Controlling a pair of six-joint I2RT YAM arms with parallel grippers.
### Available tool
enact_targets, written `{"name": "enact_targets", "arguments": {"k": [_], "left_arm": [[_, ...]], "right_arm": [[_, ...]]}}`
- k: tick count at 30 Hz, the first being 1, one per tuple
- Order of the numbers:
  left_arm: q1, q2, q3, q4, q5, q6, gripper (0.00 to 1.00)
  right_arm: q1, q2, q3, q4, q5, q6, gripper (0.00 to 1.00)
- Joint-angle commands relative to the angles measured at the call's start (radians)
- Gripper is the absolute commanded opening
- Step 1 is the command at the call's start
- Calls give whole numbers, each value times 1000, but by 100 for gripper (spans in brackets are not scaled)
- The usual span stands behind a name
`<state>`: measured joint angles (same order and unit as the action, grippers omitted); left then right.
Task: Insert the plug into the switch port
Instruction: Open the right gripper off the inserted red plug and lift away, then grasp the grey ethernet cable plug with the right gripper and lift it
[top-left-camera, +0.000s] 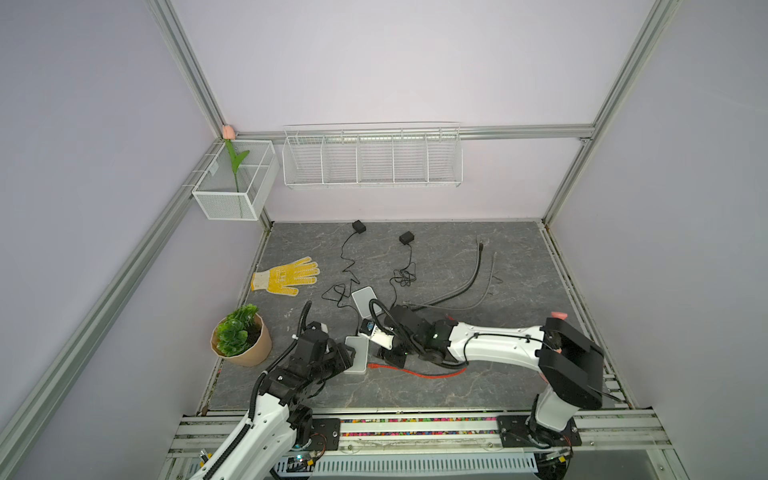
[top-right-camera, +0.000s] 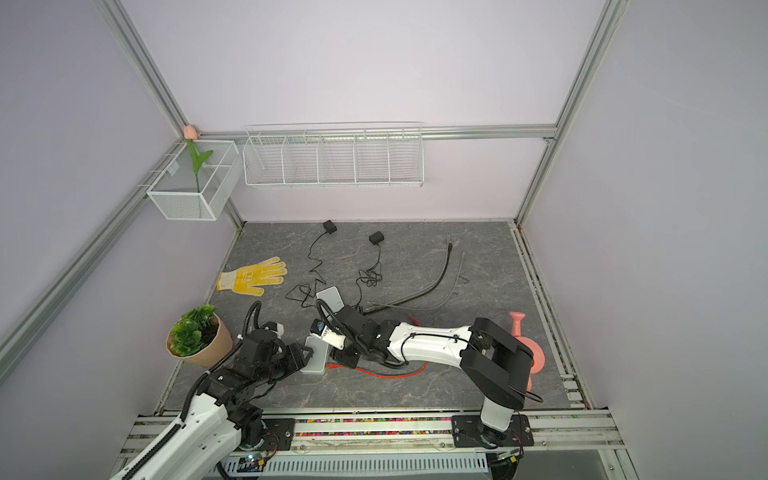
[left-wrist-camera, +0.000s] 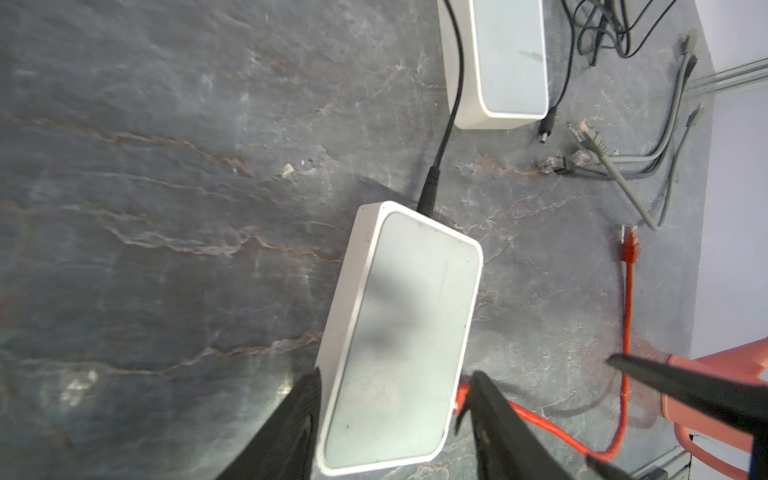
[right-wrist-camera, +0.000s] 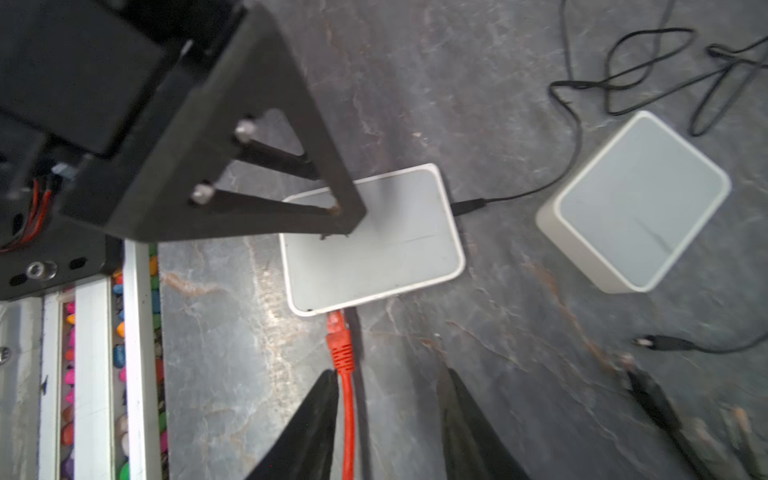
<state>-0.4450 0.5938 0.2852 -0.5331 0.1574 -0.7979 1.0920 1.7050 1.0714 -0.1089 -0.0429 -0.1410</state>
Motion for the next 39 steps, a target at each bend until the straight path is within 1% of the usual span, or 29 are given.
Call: {"name": "enact_targets", "arguments": {"k": [1, 3, 7, 10, 12, 17, 21, 26, 30, 39], "left_arm": [[5, -12, 62, -19, -32, 34, 58], [6, 0, 97, -12, -36, 54, 58], [4, 29, 166, 4, -18, 98, 57], [2, 31, 196, 19, 2, 120, 57], [3, 32, 204, 22, 7, 130, 57], [0, 35, 194, 30, 28, 133, 57], [1, 28, 186, 38, 29, 135, 57], [1, 36, 172, 93, 54, 123, 57], [1, 53, 178, 93, 58, 127, 56], [1, 34, 183, 81, 58, 121, 56]], "right_arm": [[-86, -39, 22, -102, 29, -19, 44], [-153, -14, 88, -189, 66, -26, 43], [-254, 50, 203, -305, 76, -75, 43], [-284, 110, 270, -367, 92, -143, 41], [-311, 152, 301, -388, 138, -165, 40], [-418, 224, 384, -479, 95, -164, 38], [-450, 252, 396, -537, 97, -196, 36], [-485, 280, 388, -579, 32, -212, 34], [-489, 279, 365, -568, -5, -215, 33], [-498, 305, 336, -553, 4, -214, 28]]}}
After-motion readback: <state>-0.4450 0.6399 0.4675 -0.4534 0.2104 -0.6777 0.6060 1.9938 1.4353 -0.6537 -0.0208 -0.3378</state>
